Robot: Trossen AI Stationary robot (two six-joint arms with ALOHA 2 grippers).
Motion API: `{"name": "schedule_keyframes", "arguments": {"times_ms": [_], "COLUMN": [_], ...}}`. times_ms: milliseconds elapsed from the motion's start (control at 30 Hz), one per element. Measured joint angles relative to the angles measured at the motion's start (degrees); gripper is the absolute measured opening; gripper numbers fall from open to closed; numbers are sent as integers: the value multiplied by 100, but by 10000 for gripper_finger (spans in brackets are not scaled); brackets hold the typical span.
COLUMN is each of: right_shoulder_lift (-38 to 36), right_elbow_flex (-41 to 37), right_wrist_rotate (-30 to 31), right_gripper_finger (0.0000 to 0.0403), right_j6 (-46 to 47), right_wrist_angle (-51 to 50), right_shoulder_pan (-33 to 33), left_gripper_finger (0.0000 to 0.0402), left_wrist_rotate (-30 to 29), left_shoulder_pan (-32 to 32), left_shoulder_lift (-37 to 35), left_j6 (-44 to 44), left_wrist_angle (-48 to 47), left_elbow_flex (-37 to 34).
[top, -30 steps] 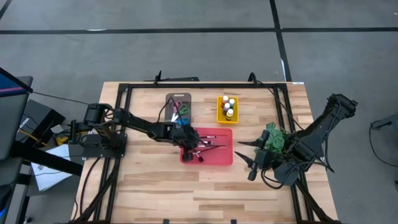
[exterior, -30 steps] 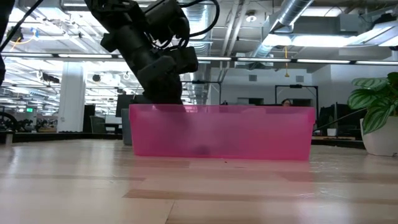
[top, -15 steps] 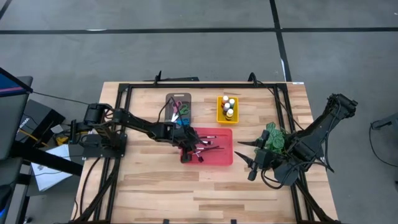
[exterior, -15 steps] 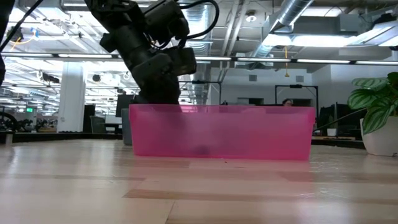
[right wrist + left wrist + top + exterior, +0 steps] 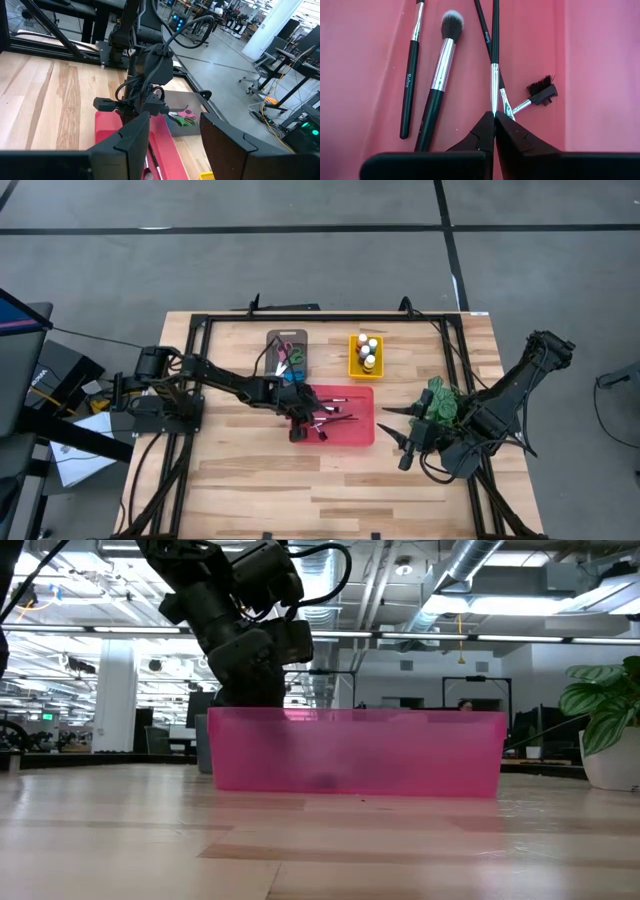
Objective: Pick & Place Paint Supplies
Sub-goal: Put the black makeup brush into the red bin
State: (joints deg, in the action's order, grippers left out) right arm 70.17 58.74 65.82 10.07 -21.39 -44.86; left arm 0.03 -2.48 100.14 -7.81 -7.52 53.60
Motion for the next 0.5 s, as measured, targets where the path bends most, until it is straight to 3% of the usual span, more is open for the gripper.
{"name": "schedule_keyframes", "arguments": {"times_ms": [500], "right_shoulder_lift": [0], "right_elbow_flex": [0], "right_wrist_rotate": [-2], "right_gripper_finger": [170], "right_j6": [0], "right_wrist_angle": [-2], "right_shoulder_pan": [0], "left_gripper_finger": [46], "left_wrist_rotate": [-26], "left_shoulder_pan": [0], "left_shoulder_lift": [0], "left_j6": [16], "left_wrist_angle": [45], "left_elbow_flex": [0]}}
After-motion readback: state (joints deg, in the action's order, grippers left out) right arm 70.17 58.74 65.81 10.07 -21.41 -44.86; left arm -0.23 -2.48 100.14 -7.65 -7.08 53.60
